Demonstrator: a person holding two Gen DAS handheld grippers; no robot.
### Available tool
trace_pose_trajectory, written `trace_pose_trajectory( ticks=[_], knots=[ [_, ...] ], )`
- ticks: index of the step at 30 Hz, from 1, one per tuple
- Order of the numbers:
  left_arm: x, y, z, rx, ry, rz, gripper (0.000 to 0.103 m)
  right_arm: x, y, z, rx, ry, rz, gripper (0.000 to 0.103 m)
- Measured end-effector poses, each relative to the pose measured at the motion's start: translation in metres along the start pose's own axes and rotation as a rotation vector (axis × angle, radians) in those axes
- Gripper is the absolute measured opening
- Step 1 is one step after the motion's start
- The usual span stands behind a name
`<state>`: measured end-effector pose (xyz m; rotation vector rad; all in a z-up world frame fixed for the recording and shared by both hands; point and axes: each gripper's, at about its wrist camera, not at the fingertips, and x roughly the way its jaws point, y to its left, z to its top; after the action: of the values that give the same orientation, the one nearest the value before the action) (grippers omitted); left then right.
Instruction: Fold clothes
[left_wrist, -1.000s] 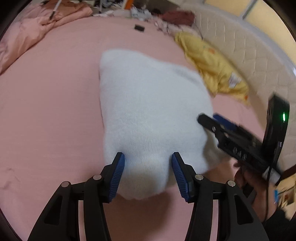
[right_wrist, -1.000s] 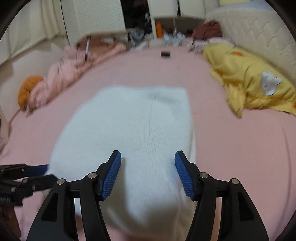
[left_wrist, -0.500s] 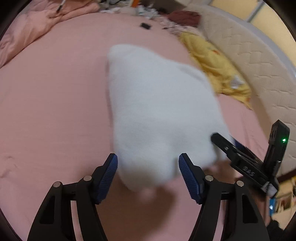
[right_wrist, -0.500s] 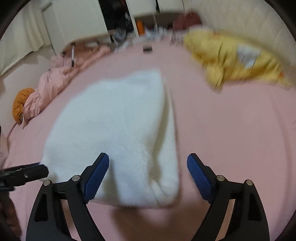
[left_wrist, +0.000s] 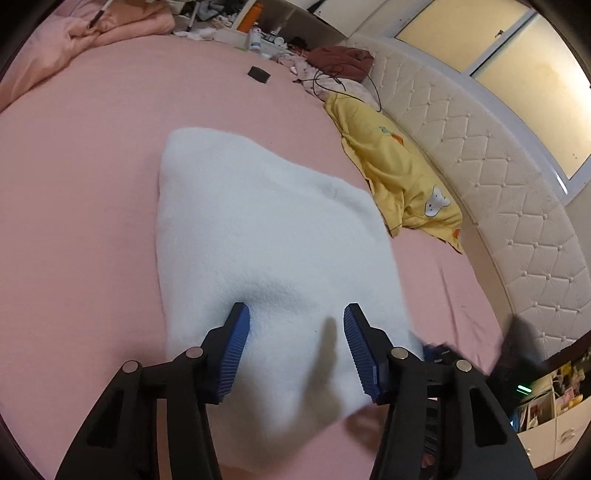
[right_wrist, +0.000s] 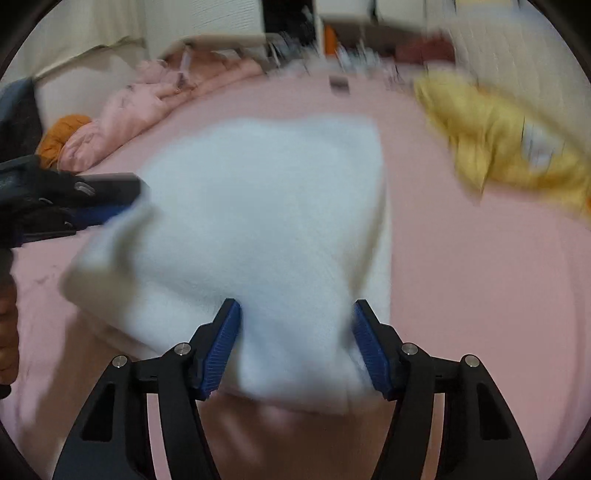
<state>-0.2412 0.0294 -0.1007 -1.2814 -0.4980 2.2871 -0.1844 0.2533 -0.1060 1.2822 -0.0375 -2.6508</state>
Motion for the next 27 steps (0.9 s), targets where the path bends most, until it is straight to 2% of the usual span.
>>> trace_pose_trajectory(
  ticks=[1, 2, 6, 8, 10, 11, 15, 16, 18, 20, 21, 22, 24, 25, 26, 27],
  knots=[
    [-0.002, 0.001, -0.001, 0.005, 0.006, 0.018, 0.037, -0.008, 0.002, 0.000, 0.000, -0.023, -0.007, 0.063],
    [-0.006, 0.000, 0.000, 0.010, 0.009, 0.034, 0.035, -0.016, 0.006, 0.000, -0.003, -0.050, -0.014, 0.063],
    [-0.044, -0.015, -0.013, 0.050, -0.068, 0.038, 0.040, -0.051, 0.018, 0.001, -0.011, -0.155, -0.044, 0.063],
    [-0.042, -0.021, -0.022, 0.084, -0.052, 0.057, 0.042, -0.068, 0.032, -0.002, -0.031, -0.196, -0.016, 0.063],
    [-0.027, -0.020, -0.031, 0.109, -0.006, 0.102, 0.041, -0.070, 0.041, -0.005, -0.042, -0.193, 0.024, 0.063],
    [-0.020, -0.018, -0.032, 0.105, 0.004, 0.121, 0.041, -0.061, 0.044, -0.004, -0.047, -0.160, 0.021, 0.063],
    [-0.020, -0.006, -0.027, 0.035, 0.019, 0.097, 0.041, -0.023, 0.030, -0.011, 0.031, -0.025, 0.063, 0.062],
    [-0.025, -0.007, -0.026, 0.036, 0.023, 0.095, 0.041, -0.027, 0.025, -0.009, 0.060, -0.038, 0.085, 0.062],
    [-0.037, -0.007, -0.026, 0.030, 0.022, 0.089, 0.048, -0.048, 0.006, -0.006, 0.208, -0.103, 0.207, 0.063],
    [-0.057, 0.000, -0.035, -0.037, 0.002, 0.057, 0.082, -0.067, -0.020, -0.012, 0.415, -0.190, 0.361, 0.083],
    [-0.064, 0.006, -0.042, -0.089, 0.003, 0.021, 0.087, -0.075, -0.036, -0.018, 0.545, -0.238, 0.448, 0.094],
    [-0.068, 0.012, -0.050, -0.147, 0.010, -0.024, 0.089, -0.076, -0.048, -0.026, 0.662, -0.236, 0.521, 0.096],
    [-0.069, 0.022, -0.070, -0.219, 0.044, -0.007, 0.089, -0.058, -0.064, -0.043, 0.878, -0.117, 0.737, 0.096],
    [-0.065, 0.023, -0.078, -0.201, 0.060, 0.045, 0.089, -0.049, -0.064, -0.050, 0.940, -0.060, 0.812, 0.096],
    [-0.061, 0.021, -0.085, -0.161, 0.075, 0.113, 0.089, -0.041, -0.061, -0.055, 0.970, -0.016, 0.857, 0.096],
    [-0.054, 0.017, -0.090, -0.105, 0.096, 0.174, 0.089, -0.034, -0.056, -0.054, 0.962, 0.015, 0.862, 0.096]
  ],
)
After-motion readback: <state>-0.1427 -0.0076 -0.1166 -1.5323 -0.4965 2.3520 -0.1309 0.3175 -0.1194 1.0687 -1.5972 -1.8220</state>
